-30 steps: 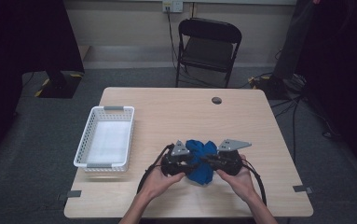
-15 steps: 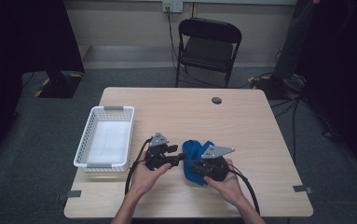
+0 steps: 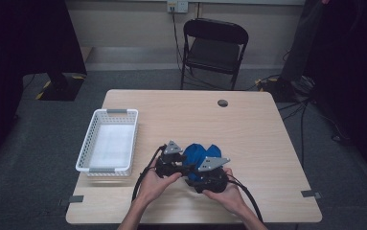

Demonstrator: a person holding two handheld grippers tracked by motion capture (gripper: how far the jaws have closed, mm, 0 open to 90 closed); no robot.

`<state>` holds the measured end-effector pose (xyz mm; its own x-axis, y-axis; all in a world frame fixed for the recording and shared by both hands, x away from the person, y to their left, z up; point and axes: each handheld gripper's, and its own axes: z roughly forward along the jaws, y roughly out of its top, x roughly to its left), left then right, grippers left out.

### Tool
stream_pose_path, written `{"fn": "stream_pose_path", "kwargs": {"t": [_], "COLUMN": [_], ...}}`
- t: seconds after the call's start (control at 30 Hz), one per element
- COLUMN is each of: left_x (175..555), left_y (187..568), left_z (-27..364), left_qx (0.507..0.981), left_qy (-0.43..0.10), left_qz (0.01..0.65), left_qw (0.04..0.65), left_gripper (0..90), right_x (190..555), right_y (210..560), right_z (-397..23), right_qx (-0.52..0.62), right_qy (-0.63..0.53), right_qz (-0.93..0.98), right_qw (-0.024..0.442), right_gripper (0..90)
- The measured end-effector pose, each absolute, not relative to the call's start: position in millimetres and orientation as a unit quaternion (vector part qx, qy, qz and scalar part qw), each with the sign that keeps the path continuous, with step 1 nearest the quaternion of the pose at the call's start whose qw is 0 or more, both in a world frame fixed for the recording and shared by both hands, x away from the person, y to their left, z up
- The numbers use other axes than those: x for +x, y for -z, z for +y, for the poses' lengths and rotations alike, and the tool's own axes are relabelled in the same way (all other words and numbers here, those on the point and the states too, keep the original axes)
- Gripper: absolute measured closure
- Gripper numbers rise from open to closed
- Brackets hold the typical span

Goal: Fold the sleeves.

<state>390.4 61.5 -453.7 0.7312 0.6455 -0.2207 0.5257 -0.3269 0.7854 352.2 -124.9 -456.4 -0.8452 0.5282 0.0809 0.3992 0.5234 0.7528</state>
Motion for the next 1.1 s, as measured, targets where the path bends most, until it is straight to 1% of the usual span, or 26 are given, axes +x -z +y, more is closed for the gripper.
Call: {"fn": "stream_pose_path", "kwargs": {"t": [0.07, 0.23, 0.3, 0.43, 0.47, 0.57, 0.7, 0.77, 0.83, 0.87, 0.9, 0.93, 1.0, 1.1], "left_x": [392, 392, 391, 389, 388, 387, 386, 385, 385, 385, 385, 386, 387, 388], "left_y": [455, 456, 456, 456, 457, 461, 467, 467, 466, 466, 465, 464, 463, 461], "left_z": [62, 62, 61, 56, 55, 52, 50, 50, 52, 53, 55, 58, 63, 71], "left_qx": [0.813, 0.812, 0.813, 0.818, 0.819, 0.827, 0.832, 0.833, 0.834, 0.834, 0.831, 0.829, 0.827, 0.819], "left_qy": [-0.063, -0.059, -0.059, -0.048, -0.045, -0.033, -0.036, -0.045, -0.053, -0.059, -0.061, -0.061, -0.062, -0.066], "left_qz": [0.362, 0.365, 0.362, 0.351, 0.348, 0.338, 0.331, 0.326, 0.324, 0.324, 0.329, 0.332, 0.339, 0.349], "left_qw": [0.451, 0.452, 0.452, 0.453, 0.453, 0.448, 0.444, 0.444, 0.444, 0.443, 0.445, 0.445, 0.445, 0.451], "left_gripper": [47.4, 47.4, 47.4, 48.9, 50.7, 56.3, 61.4, 68.7, 74.9, 76.3, 76.4, 77.2, 76.9, 77.5], "right_x": [351, 349, 351, 359, 362, 368, 374, 376, 378, 378, 379, 379, 379, 378], "right_y": [452, 442, 438, 431, 432, 440, 450, 454, 458, 460, 461, 461, 458, 450], "right_z": [-129, -154, -168, -191, -195, -197, -190, -186, -184, -184, -185, -187, -192, -204], "right_qx": [0.264, 0.277, 0.291, 0.327, 0.333, 0.340, 0.349, 0.353, 0.357, 0.361, 0.366, 0.368, 0.374, 0.388], "right_qy": [-0.401, -0.408, -0.422, -0.434, -0.430, -0.421, -0.412, -0.406, -0.399, -0.399, -0.399, -0.402, -0.410, -0.419], "right_qz": [0.873, 0.865, 0.853, 0.830, 0.828, 0.830, 0.832, 0.833, 0.834, 0.833, 0.831, 0.829, 0.822, 0.808], "right_qw": [0.080, 0.097, 0.101, 0.128, 0.135, 0.134, 0.130, 0.129, 0.129, 0.128, 0.128, 0.127, 0.129, 0.145], "right_gripper": [48.6, 44.7, 44.5, 45.6, 45.7, 45.0, 41.8, 42.6, 55.7, 61.4, 70.1, 76.1, 81.0, 83.1]}}
